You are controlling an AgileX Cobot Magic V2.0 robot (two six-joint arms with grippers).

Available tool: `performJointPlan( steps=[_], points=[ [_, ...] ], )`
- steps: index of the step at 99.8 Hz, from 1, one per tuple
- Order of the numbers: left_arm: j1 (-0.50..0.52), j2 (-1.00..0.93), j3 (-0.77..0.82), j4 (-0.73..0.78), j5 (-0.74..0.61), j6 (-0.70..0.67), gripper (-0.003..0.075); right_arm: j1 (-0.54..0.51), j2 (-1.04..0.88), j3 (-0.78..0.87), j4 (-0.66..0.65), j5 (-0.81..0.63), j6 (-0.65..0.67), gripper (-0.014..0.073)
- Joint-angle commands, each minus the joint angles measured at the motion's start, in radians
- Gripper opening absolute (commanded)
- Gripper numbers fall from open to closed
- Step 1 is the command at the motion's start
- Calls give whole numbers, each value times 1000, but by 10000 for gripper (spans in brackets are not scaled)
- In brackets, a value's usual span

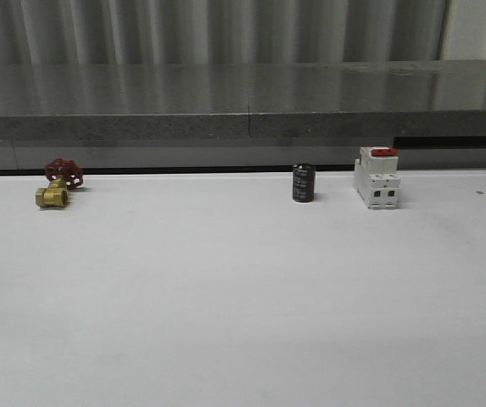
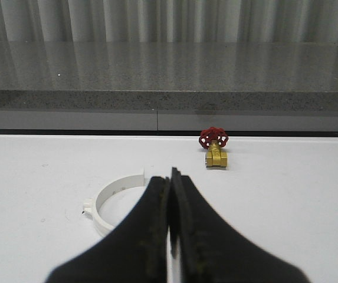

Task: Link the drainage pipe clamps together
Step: 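Lower the left gripper toward the white half-ring clamp nearest it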

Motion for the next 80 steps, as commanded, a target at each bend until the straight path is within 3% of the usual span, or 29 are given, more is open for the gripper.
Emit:
performJointPlan(
  steps=[1,26,45,59,80],
  points=[
    [-8,-26,44,1,-87,-7,-21,-5,-19,-17,-6,-85,-6,-67],
    [-8,-26,33,1,-87,-7,-21,-5,-19,-17,-6,-85,-6,-67],
    [-8,-8,-90,-3,-47,-7,-21,-5,-19,-17,-6,-85,-6,-67],
    [-8,77,-252,-3,103,-7,-21,-5,-19,-17,-6,-85,-6,-67],
    [-8,325,-558,-4,445,-7,-21,-5,-19,-17,-6,-85,-6,-67]
  ],
)
